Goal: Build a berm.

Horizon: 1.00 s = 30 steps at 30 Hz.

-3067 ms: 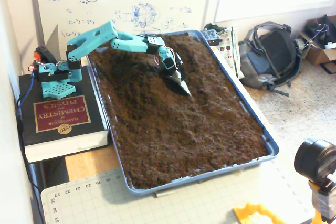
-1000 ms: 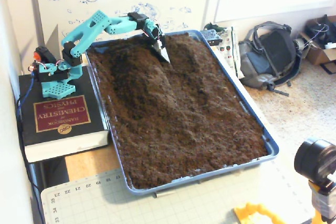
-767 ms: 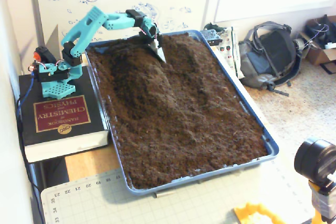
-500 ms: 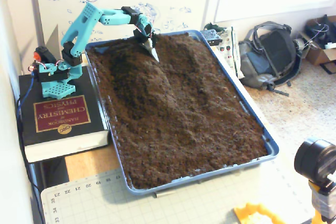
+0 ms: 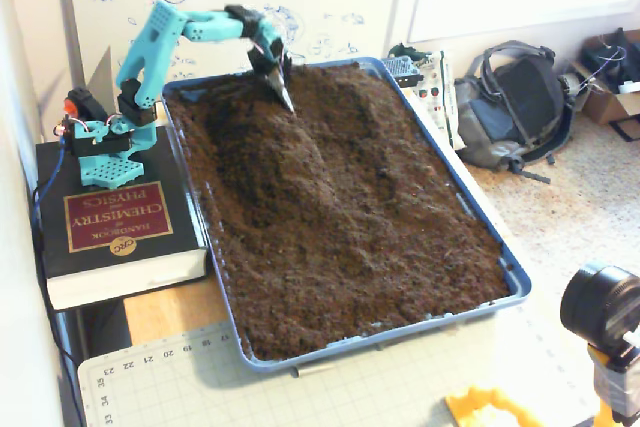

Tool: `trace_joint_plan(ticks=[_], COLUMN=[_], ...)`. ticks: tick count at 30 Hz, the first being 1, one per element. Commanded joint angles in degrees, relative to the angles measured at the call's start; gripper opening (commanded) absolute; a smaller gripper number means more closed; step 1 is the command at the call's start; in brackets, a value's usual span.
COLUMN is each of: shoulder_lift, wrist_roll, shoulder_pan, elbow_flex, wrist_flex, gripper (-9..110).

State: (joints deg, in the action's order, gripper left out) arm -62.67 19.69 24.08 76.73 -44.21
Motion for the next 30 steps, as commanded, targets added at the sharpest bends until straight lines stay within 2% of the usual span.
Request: trace_joint_plan(ticks=[1, 5, 13, 17, 22, 26, 30], shoulder_lift=[-17.9, -28.5, -43.7, -51.9, -66.7, -75.4, -79.6], wrist_roll=[-0.4, -0.4, -3.0, -8.0, -16.1, -23.2, -25.9], shoulder_pan=[-1.2, -2.5, -1.9, -3.7, -9.9, -16.3, -20.0], elbow_flex=[-0.3, 3.4, 24.6, 37.1, 56.1, 72.3, 83.1], wrist_flex=[-0.4, -6.2, -38.3, -45.4, -38.5, -23.2, -6.7], gripper=[0, 0, 0, 0, 0, 0, 0])
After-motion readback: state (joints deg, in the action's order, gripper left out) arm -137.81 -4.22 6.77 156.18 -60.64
